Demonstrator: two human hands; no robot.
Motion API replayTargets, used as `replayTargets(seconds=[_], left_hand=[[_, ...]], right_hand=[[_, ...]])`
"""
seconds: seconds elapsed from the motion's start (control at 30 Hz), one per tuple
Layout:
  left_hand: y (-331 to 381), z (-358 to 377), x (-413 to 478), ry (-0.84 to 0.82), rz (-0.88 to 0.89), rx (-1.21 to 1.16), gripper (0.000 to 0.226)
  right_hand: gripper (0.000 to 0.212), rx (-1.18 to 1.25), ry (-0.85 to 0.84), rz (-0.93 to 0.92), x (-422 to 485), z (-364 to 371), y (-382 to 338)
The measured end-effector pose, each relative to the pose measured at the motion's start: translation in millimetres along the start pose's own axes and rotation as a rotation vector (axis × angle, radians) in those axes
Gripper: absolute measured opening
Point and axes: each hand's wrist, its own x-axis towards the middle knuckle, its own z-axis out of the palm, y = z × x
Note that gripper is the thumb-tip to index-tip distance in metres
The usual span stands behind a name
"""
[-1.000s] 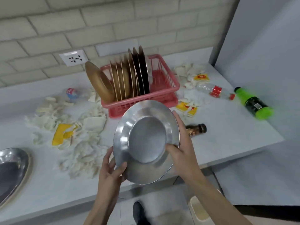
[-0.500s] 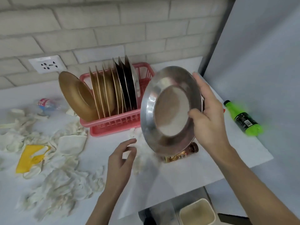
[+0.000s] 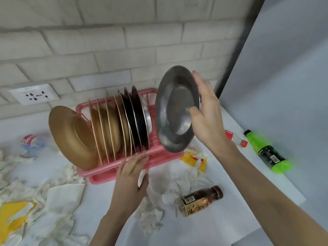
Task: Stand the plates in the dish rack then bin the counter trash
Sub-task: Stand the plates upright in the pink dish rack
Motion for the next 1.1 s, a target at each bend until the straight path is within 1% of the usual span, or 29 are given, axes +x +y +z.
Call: replayTargets(seconds=[0.27, 0.4, 0.47, 0.57, 0.67, 0.8, 0.87, 0.93, 1.03, 1.1], left_hand=[[7.4, 7.7, 0.7, 0.037, -0.064, -0.018, 0.049], [10.6, 7.1, 0.3, 0.023, -0.099, -0.005, 0.056], [14.3, 7.3, 0.0, 0.014, -0.107, 0.014, 0.053], [18.2, 8.0, -0.5, 0.044, -0.1, 0.046, 0.044], [17.7, 11.5, -3.7, 0.031, -0.126, 0.08, 0.036], [16.7, 16.3, -6.8, 0.008, -0.134, 0.08, 0.034], [14.6, 15.8, -7.6, -0.004, -0.123, 0.053, 0.038], [12.9, 16.1, -7.8, -0.007, -0.116, 0.054, 0.041], [13.8, 20.2, -6.0, 0.038, -0.095, 0.057, 0.032], [14.8, 23.7, -5.0, 0.055, -0.067, 0.082, 0.032]], right_hand=[[0.079, -0.008, -0.106, -0.024, 28.0, 39.2, 28.9], [0.082, -0.057, -0.157, -0.041, 36.6, 52.9, 32.8], [0.082, -0.096, -0.19, -0.051, 39.0, 59.9, 32.9], [0.083, -0.152, -0.253, -0.09, 40.7, 69.0, 34.2], [0.082, -0.195, -0.27, -0.125, 40.6, 75.5, 36.8], [0.08, -0.269, -0.302, -0.17, 40.1, 83.9, 44.9], [0.08, -0.263, -0.328, -0.168, 39.7, 88.2, 48.6], [0.078, -0.238, -0.346, -0.164, 40.0, 90.8, 51.2], [0.072, -0.23, -0.35, -0.167, 40.1, 91.9, 54.2], [0.06, -0.213, -0.324, -0.173, 39.3, 94.1, 55.7]])
